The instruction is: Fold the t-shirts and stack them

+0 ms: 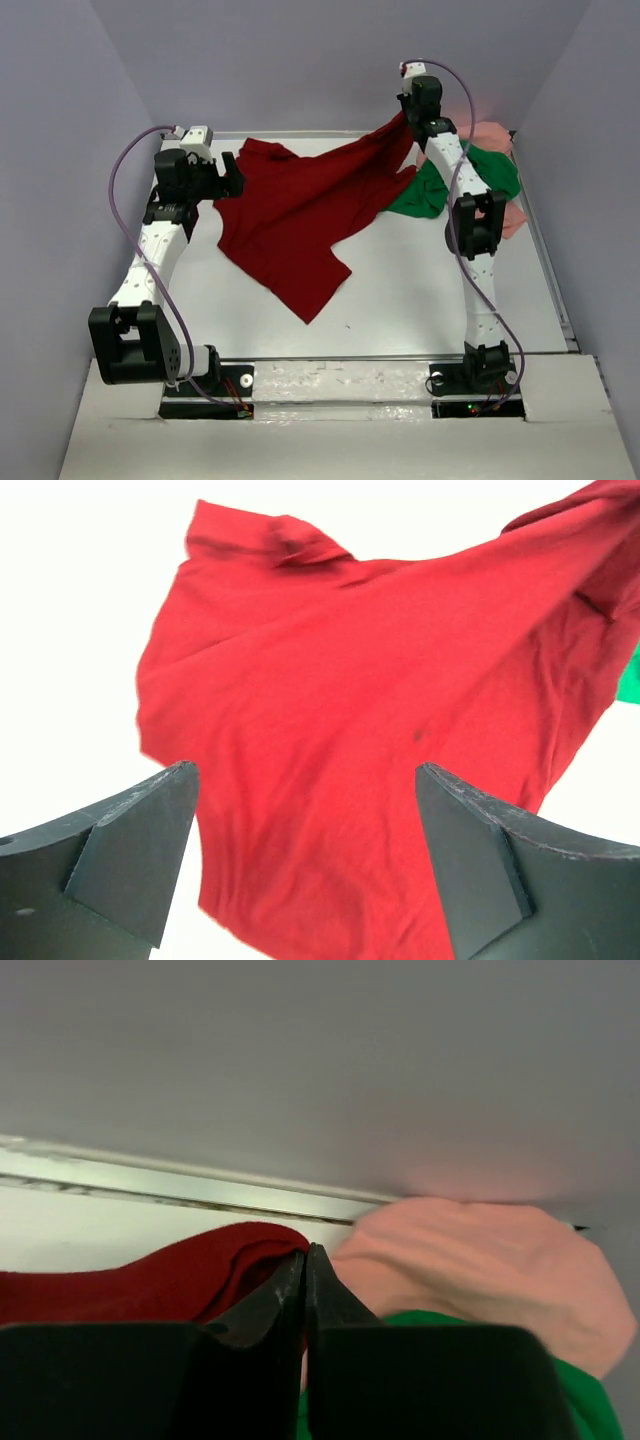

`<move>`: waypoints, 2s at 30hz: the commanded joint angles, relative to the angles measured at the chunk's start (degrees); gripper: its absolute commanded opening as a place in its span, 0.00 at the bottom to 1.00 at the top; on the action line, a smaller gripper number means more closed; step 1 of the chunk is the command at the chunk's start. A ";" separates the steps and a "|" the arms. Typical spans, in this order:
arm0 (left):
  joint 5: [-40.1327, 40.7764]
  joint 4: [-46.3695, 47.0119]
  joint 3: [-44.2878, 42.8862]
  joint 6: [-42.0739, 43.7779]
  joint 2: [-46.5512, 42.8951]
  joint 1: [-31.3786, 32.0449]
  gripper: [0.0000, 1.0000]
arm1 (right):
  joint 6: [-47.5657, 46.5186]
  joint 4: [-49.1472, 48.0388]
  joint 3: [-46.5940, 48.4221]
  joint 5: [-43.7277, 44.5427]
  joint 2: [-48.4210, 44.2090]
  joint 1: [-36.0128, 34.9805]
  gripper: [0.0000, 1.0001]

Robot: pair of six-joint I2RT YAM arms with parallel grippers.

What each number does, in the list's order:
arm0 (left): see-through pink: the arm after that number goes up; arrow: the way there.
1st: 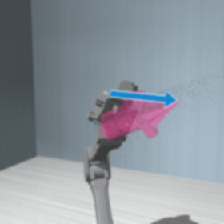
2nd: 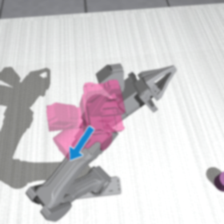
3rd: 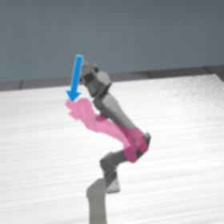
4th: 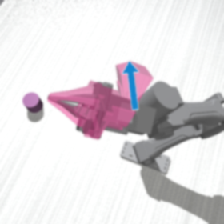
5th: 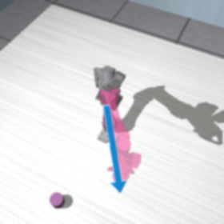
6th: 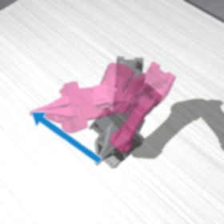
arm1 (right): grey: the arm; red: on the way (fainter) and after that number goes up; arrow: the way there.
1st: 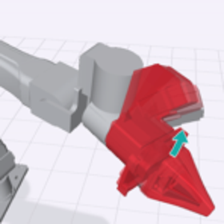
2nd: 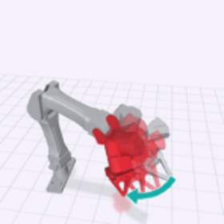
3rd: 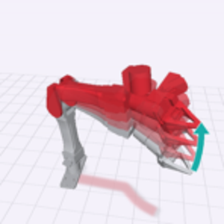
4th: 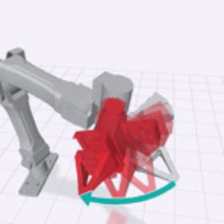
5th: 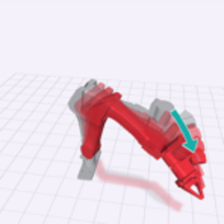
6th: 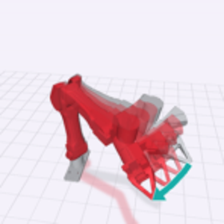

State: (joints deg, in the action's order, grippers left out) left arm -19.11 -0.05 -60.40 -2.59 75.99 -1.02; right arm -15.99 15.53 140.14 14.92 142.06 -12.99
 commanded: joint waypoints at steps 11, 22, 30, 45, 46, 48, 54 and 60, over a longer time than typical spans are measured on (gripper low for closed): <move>-4.88 0.14 -1.39 2.24 -2.25 5.84 0.98 | 4.73 4.22 -8.92 -11.21 -5.02 0.87 0.95; -10.94 -10.05 -1.74 2.24 8.03 8.40 0.93 | 11.85 13.38 -13.48 -20.28 -13.73 -4.14 0.95; -10.86 -9.97 0.73 2.24 13.74 8.40 0.91 | 15.81 16.29 -14.98 -24.67 -16.72 -5.28 0.93; -11.56 -14.27 -2.35 2.24 25.62 8.57 0.91 | 15.46 16.81 -16.30 -23.09 -20.07 -5.81 0.93; -11.47 -14.36 -1.74 2.24 25.53 8.57 0.91 | 15.46 16.73 -16.21 -23.00 -20.07 -5.81 0.93; -10.95 -14.45 -1.21 2.24 25.44 8.40 0.89 | 15.55 16.81 -16.30 -23.00 -20.07 -5.81 0.92; -8.58 -16.29 -1.03 3.02 26.67 7.17 0.62 | 15.37 16.81 -16.30 -22.74 -20.94 -5.81 0.92; -6.20 -19.10 -2.44 4.70 31.67 6.20 0.13 | 15.11 16.81 -16.39 -22.56 -22.61 -5.81 0.92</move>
State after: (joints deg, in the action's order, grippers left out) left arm -27.44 -14.98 -62.22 0.60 104.75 5.82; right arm -0.60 33.04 123.68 -8.10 124.60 -18.46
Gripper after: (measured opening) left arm 0.181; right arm 0.926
